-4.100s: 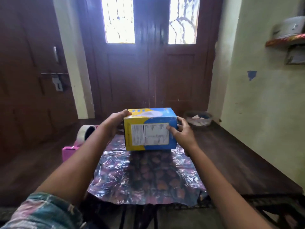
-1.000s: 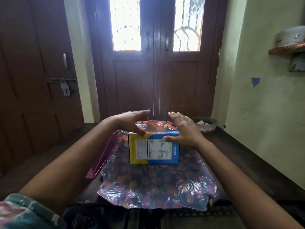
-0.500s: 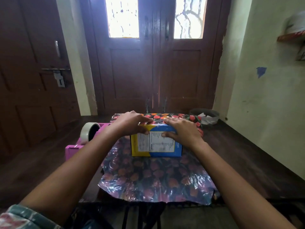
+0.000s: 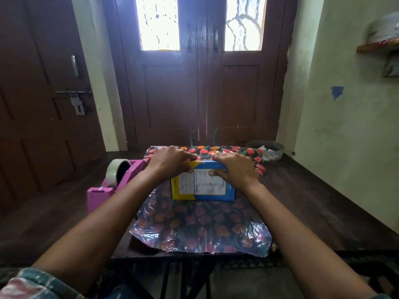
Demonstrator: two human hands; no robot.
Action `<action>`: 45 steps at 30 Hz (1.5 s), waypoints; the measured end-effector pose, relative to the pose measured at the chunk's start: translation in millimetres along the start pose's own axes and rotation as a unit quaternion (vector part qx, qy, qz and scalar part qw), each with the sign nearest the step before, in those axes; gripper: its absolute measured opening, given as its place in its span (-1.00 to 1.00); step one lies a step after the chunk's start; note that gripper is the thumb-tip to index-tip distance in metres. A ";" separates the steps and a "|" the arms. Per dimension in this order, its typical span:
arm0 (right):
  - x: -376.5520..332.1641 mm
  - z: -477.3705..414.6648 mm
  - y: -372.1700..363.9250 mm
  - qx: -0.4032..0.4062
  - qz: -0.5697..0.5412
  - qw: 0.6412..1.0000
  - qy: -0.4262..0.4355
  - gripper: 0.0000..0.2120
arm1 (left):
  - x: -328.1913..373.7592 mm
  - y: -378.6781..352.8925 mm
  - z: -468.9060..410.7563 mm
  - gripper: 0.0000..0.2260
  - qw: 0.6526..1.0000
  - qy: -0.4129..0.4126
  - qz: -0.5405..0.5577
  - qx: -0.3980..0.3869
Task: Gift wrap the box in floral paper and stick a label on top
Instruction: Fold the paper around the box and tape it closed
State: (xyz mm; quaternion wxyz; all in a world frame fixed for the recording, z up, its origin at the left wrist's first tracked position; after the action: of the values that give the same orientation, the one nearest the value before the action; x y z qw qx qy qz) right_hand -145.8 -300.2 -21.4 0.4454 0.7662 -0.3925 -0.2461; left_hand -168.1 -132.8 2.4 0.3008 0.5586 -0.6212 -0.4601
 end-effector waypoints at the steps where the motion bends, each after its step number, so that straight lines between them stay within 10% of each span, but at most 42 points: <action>1: -0.3 0.1 0.8 0.003 -0.008 1.000 -0.003 -0.48 | -0.8 0.3 0.6 -0.59 1.000 0.002 0.003 0.003; 27: -5.3 8.5 0.0 0.140 -0.038 0.986 0.086 -0.71 | 1.3 -1.6 12.7 -0.72 0.997 -0.016 -0.004 0.076; 33: -9.9 11.5 -9.2 0.141 0.011 0.987 0.080 -0.60 | 6.8 -3.8 25.3 -0.84 0.974 -0.073 0.013 0.213; 45: -4.2 -8.1 -12.6 0.010 0.013 1.000 -0.001 -0.56 | -16.7 -17.2 -2.8 -0.74 0.979 -0.024 0.201 0.033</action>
State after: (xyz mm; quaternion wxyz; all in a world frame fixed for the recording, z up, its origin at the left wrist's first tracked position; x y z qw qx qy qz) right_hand -137.4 -289.0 -28.5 0.4404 0.7652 -0.4056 -0.2365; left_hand -155.2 -116.4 -9.7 0.3539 0.4202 -0.7427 -0.3830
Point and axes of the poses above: each hand's wrist, its own z-axis away from the middle knuckle, its own y-axis out of the back of the hand, x = y × z, the point moved 4 cm from there along -z, towards the middle knuckle, and after that the axes turned 2 degrees about -x, right-handed, at the moved point
